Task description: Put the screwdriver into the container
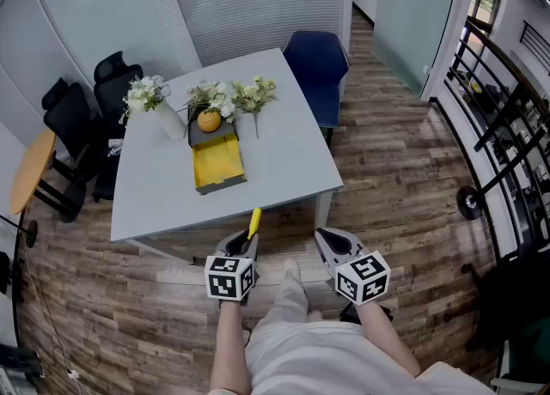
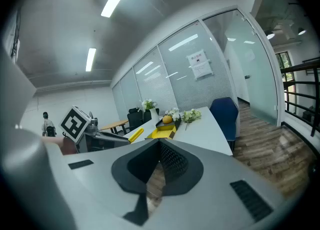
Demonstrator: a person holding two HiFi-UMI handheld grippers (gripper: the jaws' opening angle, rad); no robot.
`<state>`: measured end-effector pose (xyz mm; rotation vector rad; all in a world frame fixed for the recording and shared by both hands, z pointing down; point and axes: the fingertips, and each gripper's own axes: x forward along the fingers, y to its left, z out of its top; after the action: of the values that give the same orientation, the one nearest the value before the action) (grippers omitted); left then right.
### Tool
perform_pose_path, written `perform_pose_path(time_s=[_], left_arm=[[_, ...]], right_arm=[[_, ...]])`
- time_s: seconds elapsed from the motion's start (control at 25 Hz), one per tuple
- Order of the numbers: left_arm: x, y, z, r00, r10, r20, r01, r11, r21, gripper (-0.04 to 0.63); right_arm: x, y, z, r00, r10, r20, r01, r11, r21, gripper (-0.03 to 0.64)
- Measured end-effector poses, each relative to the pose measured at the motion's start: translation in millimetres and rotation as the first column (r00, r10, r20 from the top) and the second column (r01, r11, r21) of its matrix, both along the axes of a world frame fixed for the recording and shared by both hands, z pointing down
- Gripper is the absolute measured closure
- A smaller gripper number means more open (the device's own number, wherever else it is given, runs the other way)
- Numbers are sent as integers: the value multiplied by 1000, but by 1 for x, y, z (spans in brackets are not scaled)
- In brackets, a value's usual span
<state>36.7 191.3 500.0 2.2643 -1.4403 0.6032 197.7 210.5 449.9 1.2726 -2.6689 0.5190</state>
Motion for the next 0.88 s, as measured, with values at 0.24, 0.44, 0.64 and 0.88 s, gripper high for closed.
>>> perform_pose_path(time_s=[0.24,0.44,0.64,0.88], left_arm=[[-6,18,-5,1000,-8,-10,9,1000,10,523],[-6,20,-9,1000,-13,-12,13,1000,17,523],[-7,16,-13,1000,-18,-11,18,1000,24,523],[-27,2,-12,999,-47,-17,48,999,22,523]], right_arm=[[-1,18,-6,1000,1,-2,-1,1000,16,601],[-2,22,-8,1000,-9,-19,10,999,30,601],[-9,19,-7,999,-44,-21,44,999,25,601],[-23,0,-1,998,-64,-22,64,998,10,601]])
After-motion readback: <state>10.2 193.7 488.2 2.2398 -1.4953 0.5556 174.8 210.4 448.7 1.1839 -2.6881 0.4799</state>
